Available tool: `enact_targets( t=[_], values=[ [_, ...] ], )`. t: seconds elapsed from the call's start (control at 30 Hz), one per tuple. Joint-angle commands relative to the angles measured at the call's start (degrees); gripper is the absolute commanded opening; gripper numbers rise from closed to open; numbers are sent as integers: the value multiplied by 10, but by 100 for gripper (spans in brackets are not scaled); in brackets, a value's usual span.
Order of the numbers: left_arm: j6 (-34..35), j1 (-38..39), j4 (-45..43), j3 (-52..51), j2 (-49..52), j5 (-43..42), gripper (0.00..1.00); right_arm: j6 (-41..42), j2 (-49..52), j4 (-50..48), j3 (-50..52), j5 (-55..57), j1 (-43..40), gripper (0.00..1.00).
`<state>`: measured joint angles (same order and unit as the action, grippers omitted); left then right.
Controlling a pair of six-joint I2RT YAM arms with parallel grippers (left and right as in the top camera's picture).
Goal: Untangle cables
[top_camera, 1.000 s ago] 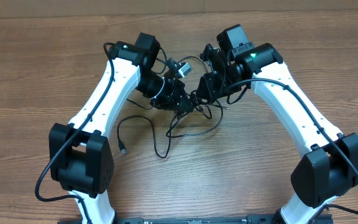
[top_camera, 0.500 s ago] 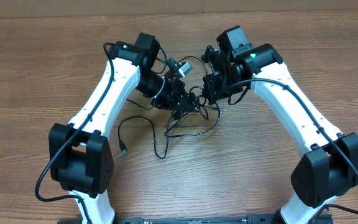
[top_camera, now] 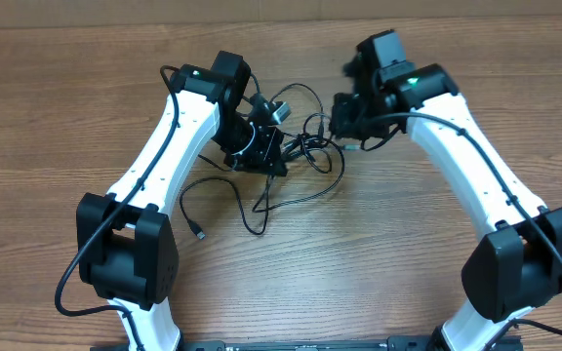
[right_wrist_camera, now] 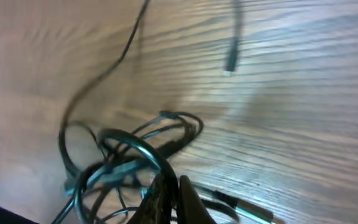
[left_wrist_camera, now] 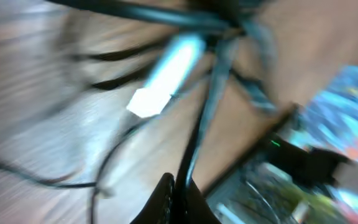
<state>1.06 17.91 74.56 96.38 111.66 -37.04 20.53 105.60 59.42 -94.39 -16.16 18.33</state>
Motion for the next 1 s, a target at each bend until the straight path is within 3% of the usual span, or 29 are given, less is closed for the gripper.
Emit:
enact_targets(
  t=[0.0,0.4,0.63,0.73,0.97],
  values=[
    [95,-3,-2,12,-11,151,4,94,-15,-10,-22,24,-38,4],
    [209,-3,-2,6,-11,337,4,137,-90,-26,-22,37,-113,4],
    [214,-3,-23,-21,-11,327,4,134,-107,-23,-22,13,-136,4],
    [151,-2,-46,-22,-11,208,4,92,-105,-13,-19,-17,-127,11],
    [52,-14,-103,-14,-11,-124,4,44,-103,16,6,-19,-93,63]
  ],
)
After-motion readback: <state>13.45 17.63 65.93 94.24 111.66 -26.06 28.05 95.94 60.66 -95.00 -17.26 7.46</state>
